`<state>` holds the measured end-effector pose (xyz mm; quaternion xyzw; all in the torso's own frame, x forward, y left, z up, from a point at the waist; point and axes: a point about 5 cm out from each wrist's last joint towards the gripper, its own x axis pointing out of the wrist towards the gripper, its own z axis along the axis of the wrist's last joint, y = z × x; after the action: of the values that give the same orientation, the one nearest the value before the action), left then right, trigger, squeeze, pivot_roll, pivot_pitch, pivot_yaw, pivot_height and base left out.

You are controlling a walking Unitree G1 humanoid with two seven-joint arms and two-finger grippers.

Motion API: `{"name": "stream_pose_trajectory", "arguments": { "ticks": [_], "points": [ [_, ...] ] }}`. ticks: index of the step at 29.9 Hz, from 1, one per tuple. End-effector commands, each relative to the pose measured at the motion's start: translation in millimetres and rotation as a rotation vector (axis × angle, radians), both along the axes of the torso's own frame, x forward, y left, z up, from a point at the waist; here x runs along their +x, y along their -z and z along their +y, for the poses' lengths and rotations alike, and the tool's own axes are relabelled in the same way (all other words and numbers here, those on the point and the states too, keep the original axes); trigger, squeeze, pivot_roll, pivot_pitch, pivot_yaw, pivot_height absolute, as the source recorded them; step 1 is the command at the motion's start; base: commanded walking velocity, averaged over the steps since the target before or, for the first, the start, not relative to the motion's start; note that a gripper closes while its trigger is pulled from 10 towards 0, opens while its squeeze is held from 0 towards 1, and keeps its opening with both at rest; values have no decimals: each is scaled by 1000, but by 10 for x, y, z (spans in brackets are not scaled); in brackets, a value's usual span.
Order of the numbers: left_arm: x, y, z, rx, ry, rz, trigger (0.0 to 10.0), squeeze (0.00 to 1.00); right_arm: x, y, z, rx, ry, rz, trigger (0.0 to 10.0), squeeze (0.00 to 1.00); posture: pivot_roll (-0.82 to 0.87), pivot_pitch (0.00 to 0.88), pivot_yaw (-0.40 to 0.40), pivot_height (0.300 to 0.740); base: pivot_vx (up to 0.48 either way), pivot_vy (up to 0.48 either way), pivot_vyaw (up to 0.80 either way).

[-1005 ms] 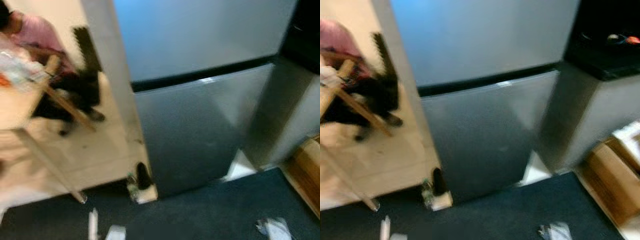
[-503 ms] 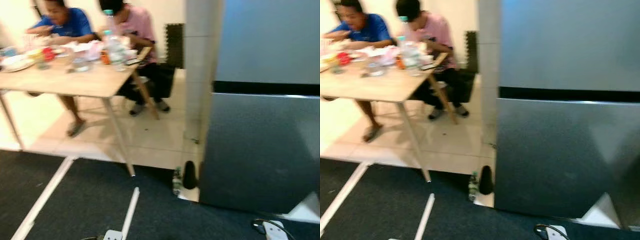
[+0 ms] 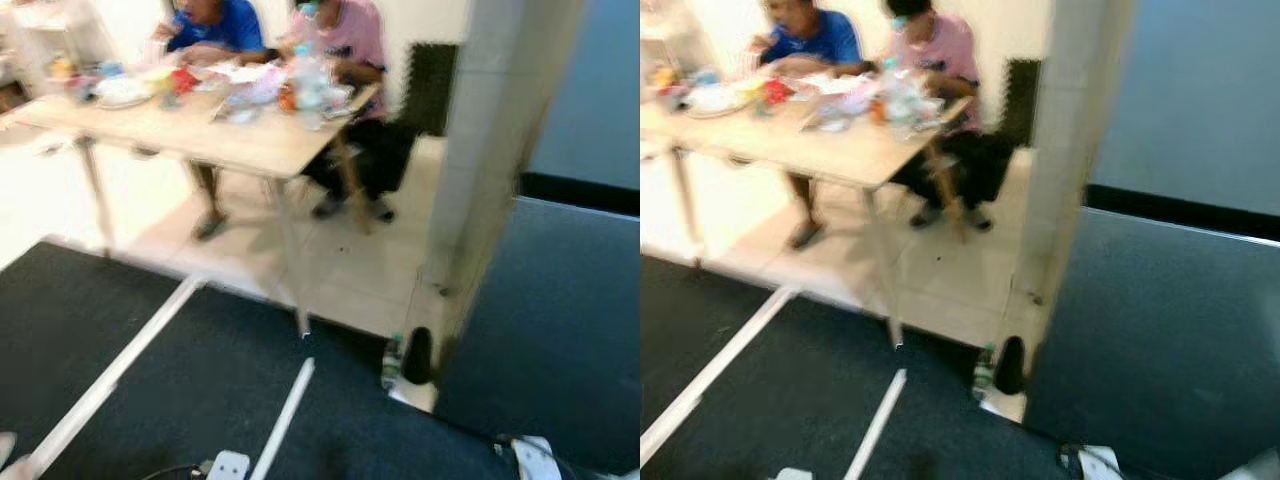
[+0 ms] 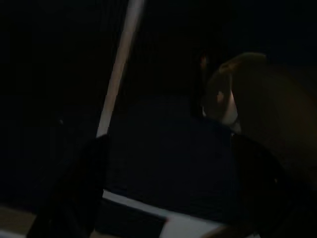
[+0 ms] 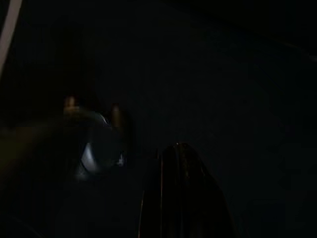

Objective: Restocking fridge

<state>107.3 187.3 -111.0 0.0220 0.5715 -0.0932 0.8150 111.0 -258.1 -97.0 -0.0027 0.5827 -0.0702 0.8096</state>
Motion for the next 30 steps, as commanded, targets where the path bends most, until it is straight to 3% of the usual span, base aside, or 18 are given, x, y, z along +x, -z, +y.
{"name": "stream_pose_trajectory", "arguments": {
  "ticks": [1,30],
  "points": [
    [-137,42,-52,-12,24,55,10000,0,75,-11,39,7,-13,-25,10000,0,-25,0,16,740,0,0,781],
    [-153,41,-14,-4,9,56,10000,0,47,-2,46,4,-79,-2,10000,0,-29,0,17,740,0,0,783]
  ]
}}
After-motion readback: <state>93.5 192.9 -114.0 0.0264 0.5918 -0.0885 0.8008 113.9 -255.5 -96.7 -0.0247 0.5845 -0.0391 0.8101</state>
